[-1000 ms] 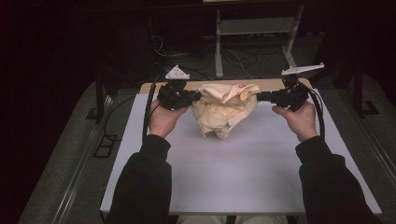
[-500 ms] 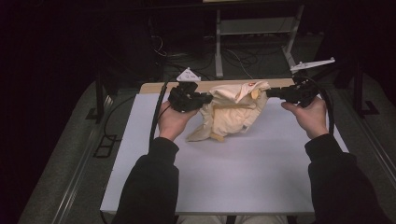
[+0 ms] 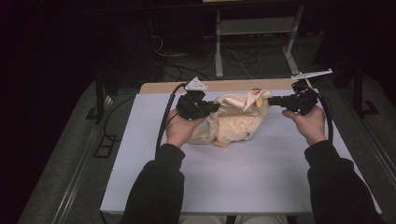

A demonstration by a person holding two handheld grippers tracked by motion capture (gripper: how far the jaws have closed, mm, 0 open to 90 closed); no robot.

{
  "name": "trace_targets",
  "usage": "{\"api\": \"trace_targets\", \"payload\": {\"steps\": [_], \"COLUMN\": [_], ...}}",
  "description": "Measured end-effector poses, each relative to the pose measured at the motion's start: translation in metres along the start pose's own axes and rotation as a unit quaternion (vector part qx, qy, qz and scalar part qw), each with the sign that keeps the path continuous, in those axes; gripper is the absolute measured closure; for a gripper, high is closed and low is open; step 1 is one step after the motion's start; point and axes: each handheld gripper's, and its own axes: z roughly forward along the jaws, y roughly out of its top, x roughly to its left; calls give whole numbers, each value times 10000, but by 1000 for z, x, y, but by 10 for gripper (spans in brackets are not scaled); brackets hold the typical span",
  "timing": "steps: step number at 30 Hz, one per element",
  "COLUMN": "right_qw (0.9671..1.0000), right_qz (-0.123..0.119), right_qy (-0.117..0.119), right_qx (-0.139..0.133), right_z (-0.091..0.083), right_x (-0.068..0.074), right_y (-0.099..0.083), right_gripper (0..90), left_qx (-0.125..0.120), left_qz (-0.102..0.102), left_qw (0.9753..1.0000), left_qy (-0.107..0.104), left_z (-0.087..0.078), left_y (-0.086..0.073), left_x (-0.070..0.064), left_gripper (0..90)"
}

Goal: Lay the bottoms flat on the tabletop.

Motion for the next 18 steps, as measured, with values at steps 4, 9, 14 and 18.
{"api": "trace_targets", "payload": {"steps": [4,9,14,18], "right_qw": [9999,9996,9994,9984], "right_qz": [110,193,245,285], "right_qy": [-32,-22,-34,-121], "right_qx": [94,203,261,464], "right_z": [9,19,21,27], "right_x": [-6,-13,-16,-21], "right_y": [-9,-24,-32,-46], "right_gripper": [824,824,824,822], "left_qx": [51,247,240,338], "left_qz": [-39,-47,-109,-9], "left_qw": [9999,9994,9989,9978], "left_qy": [-154,-258,-390,-569], "left_z": [10,25,32,44], "left_y": [-7,-21,-27,-34], "left_x": [-5,-10,-17,-31], "left_gripper": [831,831,831,831]}}
